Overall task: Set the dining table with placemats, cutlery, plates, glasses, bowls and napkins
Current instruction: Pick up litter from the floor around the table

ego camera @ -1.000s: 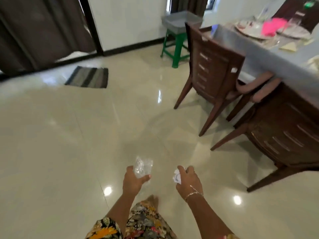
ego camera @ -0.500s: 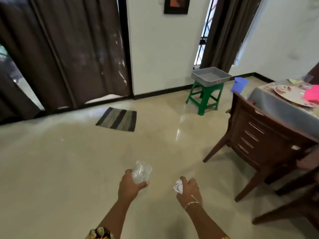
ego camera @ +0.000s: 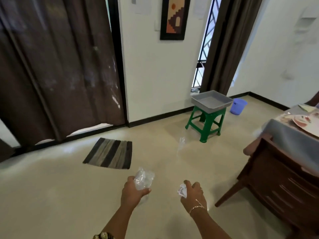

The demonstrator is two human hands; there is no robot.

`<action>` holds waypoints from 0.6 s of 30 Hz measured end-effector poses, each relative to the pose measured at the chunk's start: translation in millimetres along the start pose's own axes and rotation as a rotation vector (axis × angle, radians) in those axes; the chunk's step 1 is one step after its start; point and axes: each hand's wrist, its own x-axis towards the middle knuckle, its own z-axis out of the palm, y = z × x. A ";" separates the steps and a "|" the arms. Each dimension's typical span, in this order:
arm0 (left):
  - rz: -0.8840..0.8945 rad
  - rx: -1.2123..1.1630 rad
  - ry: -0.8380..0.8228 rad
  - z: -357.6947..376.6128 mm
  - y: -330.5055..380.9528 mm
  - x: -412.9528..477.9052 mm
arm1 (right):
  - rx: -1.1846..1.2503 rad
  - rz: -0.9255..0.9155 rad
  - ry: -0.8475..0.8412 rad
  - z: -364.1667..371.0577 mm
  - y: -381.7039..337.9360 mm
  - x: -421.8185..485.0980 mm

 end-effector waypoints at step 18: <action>0.099 0.114 -0.227 153.7 206.6 405.2 | 0.009 0.192 0.068 -108.6 15.6 413.4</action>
